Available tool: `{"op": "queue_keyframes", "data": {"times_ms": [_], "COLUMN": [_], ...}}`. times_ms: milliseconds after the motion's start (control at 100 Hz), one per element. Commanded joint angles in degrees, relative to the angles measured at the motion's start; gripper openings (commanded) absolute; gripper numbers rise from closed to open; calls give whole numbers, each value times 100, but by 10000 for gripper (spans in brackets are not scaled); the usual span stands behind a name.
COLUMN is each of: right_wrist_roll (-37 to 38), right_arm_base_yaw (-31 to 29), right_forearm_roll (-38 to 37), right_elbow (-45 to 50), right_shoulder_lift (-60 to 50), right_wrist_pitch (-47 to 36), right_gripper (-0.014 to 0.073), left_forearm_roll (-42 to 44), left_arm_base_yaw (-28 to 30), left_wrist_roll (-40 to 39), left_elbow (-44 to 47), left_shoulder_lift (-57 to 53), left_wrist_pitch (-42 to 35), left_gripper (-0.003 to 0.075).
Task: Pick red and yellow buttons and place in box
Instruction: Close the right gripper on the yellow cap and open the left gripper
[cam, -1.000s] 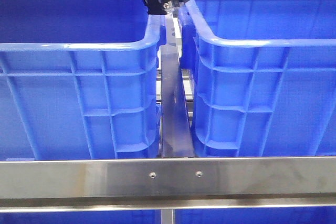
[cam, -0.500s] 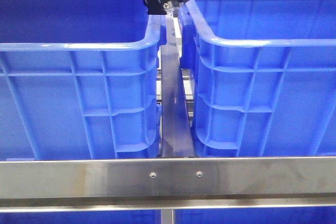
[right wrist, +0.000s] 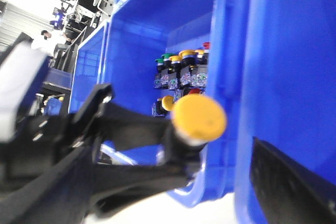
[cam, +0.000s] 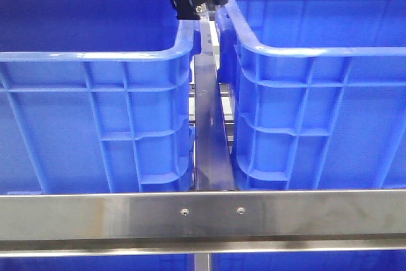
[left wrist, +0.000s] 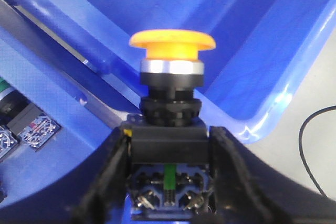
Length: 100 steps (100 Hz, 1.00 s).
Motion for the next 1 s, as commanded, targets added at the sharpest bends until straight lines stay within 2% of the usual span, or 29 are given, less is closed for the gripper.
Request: {"op": "queue_keyframes", "data": {"times_ms": [0,310,440,810,890,990], "right_wrist_roll": [-255,-721,-765,-1146,-1146,-1146], "right_arm_base_yaw": [9,482,687,855,855,855], "right_forearm_roll": [587,1400,1508,1961,1967,1967], "right_elbow": [-196,-196,-196,-207,-207,-207], "right_shoulder_lift": [199,748,908,1119,1119,1119], "right_wrist_pitch": [217,261,24,70,70,95], "right_gripper": [622,622,622,617,575,451], "left_forearm_roll": [-164,-178,-178,-178,-178,-205], "left_arm_base_yaw": [-46,-46,-46,-46,-46,-46], "left_wrist_roll": [-10,-10,-10,-10,-10,-10], "left_elbow": [-164,-164,-164,-164,-164,-164], "left_shoulder_lift": [-281,-281,-281,-281,-281,-281], "left_wrist_pitch": [-243,-243,-243,-243,-243,-243], "left_gripper": [157,157,157,157,157,157]}}
